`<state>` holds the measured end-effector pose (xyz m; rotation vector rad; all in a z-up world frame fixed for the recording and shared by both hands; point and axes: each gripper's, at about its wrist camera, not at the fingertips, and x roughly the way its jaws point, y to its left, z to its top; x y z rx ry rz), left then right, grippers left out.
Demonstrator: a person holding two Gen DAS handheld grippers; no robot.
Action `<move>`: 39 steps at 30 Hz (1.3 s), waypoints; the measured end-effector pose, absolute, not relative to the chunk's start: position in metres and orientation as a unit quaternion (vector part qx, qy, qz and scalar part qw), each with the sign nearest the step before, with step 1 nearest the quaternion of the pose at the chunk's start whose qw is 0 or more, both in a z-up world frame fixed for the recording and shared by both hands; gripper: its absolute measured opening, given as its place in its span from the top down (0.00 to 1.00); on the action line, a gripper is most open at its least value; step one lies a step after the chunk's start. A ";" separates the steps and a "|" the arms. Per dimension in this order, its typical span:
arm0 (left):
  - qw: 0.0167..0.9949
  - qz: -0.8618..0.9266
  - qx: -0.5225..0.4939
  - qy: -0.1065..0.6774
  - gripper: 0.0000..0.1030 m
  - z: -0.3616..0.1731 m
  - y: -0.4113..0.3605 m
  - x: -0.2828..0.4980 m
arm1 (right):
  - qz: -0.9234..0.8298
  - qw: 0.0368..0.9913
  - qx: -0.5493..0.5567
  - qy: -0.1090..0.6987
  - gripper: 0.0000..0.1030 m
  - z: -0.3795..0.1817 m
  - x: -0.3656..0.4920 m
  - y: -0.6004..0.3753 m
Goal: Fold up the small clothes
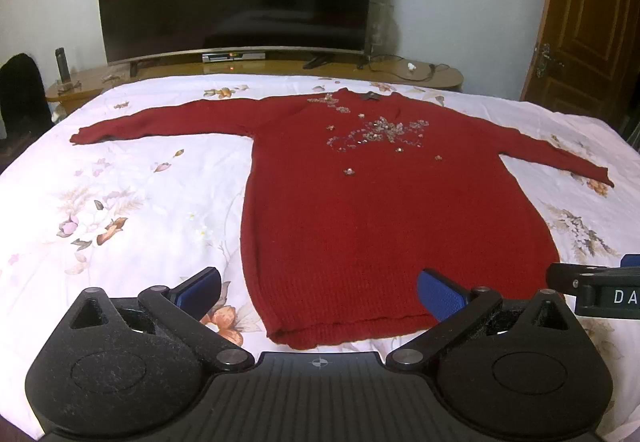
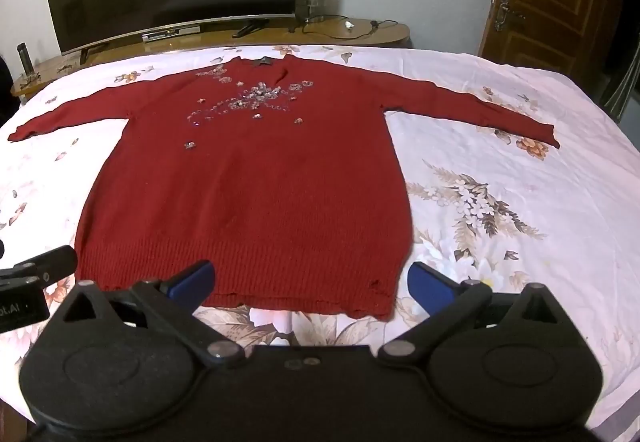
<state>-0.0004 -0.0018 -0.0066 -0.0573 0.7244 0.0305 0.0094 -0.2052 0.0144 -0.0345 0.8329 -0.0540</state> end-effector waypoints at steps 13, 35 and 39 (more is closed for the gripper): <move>0.934 0.017 -0.030 0.357 0.00 -0.006 0.000 0.000 | -0.023 0.913 -0.020 0.408 0.01 0.012 0.011 -0.205; 0.932 0.017 -0.023 0.362 0.00 -0.006 -0.004 0.000 | -0.023 0.912 -0.020 0.410 0.01 0.010 0.009 -0.207; 0.931 0.017 -0.024 0.364 0.00 -0.006 -0.005 0.000 | -0.021 0.912 -0.021 0.410 0.01 0.010 0.008 -0.207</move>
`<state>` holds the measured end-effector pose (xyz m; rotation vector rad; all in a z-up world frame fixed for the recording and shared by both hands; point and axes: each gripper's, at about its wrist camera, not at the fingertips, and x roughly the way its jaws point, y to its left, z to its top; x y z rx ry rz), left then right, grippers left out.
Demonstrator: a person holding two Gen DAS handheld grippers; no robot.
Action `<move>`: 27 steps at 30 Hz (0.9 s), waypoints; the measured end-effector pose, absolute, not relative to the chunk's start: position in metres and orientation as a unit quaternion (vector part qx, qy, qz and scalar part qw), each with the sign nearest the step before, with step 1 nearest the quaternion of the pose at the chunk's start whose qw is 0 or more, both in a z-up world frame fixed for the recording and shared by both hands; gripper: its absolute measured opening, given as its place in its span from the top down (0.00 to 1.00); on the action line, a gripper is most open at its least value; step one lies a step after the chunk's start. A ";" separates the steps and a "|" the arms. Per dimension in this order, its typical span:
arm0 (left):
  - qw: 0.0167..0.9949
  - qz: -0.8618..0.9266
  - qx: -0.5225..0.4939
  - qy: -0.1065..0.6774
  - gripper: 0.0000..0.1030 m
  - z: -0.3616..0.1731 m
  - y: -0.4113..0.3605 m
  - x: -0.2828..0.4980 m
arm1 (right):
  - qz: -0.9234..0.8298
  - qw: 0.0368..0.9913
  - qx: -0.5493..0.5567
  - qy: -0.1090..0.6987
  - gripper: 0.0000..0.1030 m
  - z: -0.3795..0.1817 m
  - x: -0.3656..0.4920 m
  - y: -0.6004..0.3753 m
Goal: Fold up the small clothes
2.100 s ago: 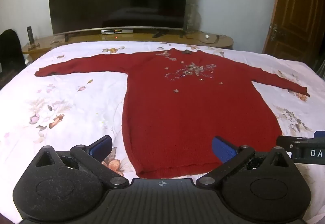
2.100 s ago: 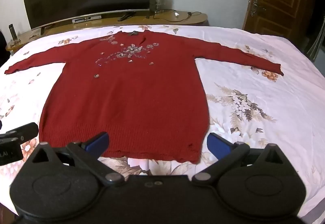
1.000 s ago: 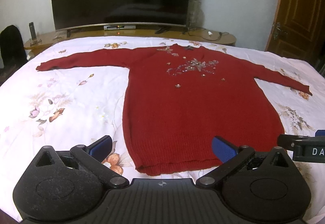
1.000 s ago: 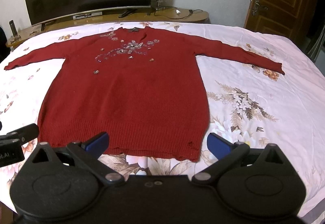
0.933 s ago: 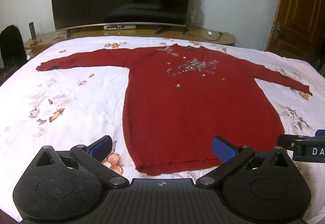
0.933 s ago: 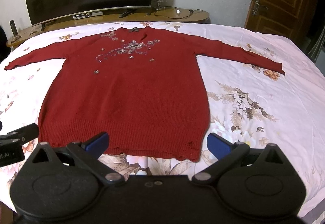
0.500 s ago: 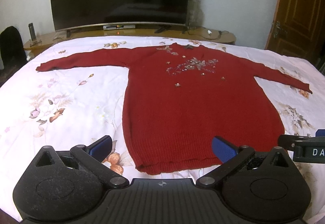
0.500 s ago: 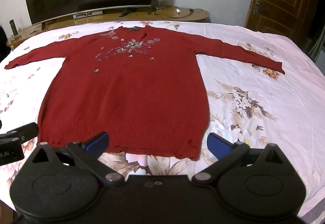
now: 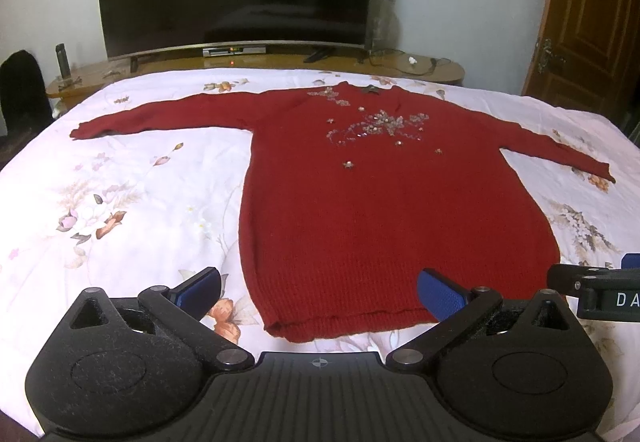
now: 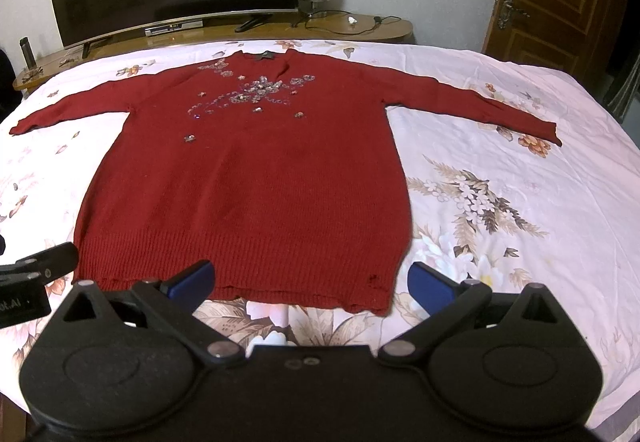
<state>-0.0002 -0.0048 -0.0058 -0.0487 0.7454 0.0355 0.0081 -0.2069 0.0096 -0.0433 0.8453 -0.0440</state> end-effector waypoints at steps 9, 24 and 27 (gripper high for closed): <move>0.930 0.018 -0.023 0.365 0.00 -0.007 -0.005 0.000 | -0.020 0.911 -0.021 0.411 0.01 0.010 0.007 -0.207; 0.930 0.017 -0.025 0.366 0.00 -0.008 -0.004 0.001 | -0.020 0.910 -0.021 0.413 0.01 0.011 0.011 -0.204; 0.930 0.017 -0.026 0.366 0.00 -0.009 -0.004 0.001 | -0.020 0.910 -0.021 0.413 0.01 0.011 0.012 -0.204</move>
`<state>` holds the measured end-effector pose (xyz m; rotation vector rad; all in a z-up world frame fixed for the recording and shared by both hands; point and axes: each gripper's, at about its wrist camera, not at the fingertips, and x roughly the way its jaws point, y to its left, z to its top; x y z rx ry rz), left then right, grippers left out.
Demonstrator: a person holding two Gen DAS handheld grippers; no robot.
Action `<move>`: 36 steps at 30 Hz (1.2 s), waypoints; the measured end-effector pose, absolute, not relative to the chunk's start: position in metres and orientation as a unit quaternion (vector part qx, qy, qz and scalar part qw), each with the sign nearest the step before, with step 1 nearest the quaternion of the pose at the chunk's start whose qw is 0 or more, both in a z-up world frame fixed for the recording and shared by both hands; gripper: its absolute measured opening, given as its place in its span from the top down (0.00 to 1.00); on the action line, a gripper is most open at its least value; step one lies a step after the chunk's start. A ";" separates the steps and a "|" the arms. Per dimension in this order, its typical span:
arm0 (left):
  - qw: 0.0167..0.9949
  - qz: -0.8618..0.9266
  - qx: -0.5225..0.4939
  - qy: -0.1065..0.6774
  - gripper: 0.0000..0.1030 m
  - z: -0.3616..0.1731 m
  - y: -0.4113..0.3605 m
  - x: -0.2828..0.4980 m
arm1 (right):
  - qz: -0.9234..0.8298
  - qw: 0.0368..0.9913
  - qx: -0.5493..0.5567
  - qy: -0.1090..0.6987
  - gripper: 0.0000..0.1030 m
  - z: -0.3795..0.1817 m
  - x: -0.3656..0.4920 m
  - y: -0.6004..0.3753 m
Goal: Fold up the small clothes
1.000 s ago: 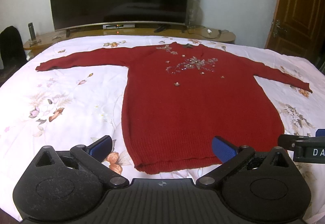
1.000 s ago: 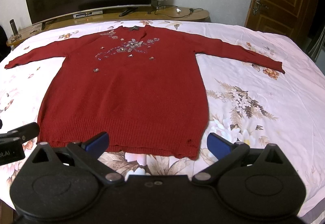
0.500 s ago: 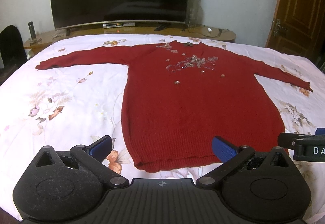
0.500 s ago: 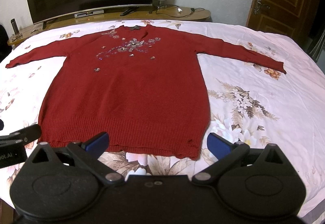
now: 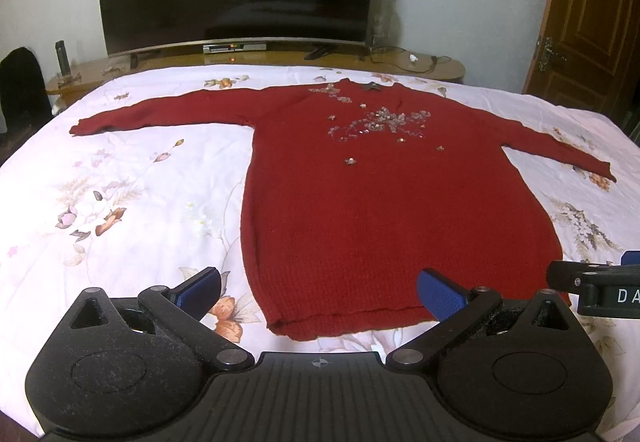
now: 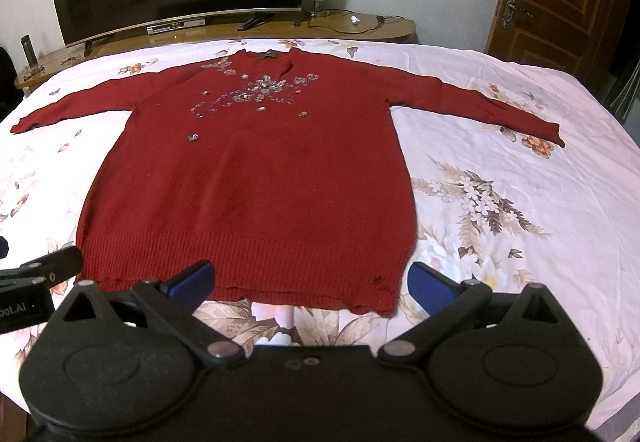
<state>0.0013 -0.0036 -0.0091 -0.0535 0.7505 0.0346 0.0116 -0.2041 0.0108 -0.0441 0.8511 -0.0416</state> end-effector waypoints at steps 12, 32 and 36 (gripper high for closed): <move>0.929 0.016 -0.023 0.368 0.00 -0.012 -0.002 0.004 | -0.021 0.910 -0.021 0.414 0.01 0.010 0.013 -0.202; 0.948 -0.050 -0.075 0.306 0.00 -0.031 -0.013 0.161 | -0.050 0.935 0.164 0.310 0.17 0.007 0.113 -0.347; 0.945 -0.031 -0.069 0.317 0.00 -0.047 -0.023 0.209 | -0.113 0.935 0.188 0.279 0.32 -0.010 0.154 -0.415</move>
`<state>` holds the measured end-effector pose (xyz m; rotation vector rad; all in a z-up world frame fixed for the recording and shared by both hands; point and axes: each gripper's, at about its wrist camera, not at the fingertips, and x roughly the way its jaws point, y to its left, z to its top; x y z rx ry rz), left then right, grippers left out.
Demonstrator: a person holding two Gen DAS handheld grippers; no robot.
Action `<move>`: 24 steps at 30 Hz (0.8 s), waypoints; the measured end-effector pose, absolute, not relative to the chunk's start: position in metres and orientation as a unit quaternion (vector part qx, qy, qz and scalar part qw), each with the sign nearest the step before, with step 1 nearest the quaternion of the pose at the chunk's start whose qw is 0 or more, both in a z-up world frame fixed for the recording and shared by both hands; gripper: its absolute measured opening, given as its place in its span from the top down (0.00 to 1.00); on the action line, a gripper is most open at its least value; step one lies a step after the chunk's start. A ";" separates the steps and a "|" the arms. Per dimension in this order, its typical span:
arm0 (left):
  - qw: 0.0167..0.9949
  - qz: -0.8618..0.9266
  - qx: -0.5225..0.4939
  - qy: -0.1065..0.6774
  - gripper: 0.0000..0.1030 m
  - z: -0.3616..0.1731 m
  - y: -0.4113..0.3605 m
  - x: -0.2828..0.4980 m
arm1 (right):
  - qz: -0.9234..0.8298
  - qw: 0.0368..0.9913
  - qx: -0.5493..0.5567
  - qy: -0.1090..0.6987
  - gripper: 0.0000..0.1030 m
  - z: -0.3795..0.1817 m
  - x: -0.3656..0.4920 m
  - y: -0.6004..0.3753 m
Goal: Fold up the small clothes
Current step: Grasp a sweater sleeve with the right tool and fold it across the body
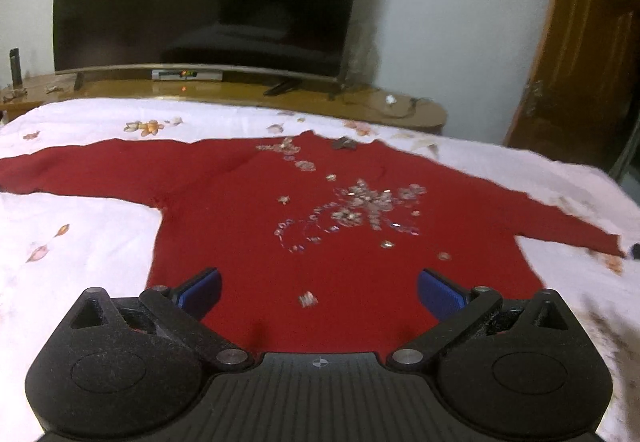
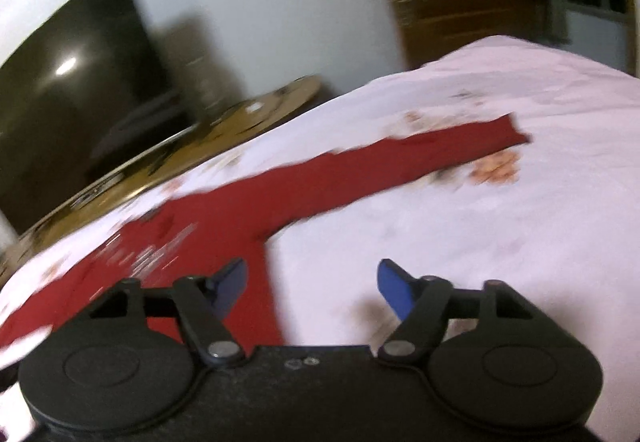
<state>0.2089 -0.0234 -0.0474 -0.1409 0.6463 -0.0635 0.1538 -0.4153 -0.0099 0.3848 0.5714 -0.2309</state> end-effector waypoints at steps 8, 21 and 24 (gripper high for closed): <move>0.939 -0.016 -0.049 0.340 0.00 -0.077 -0.039 0.272 | -0.220 0.895 0.309 0.235 0.47 -0.072 0.230 -0.579; 0.929 0.019 -0.046 0.368 0.00 -0.096 -0.043 0.306 | -0.216 0.863 0.410 0.200 0.66 -0.123 0.268 -0.672; 0.930 0.028 -0.056 0.361 0.00 -0.092 -0.037 0.305 | -0.220 0.855 0.430 0.190 0.84 -0.127 0.266 -0.678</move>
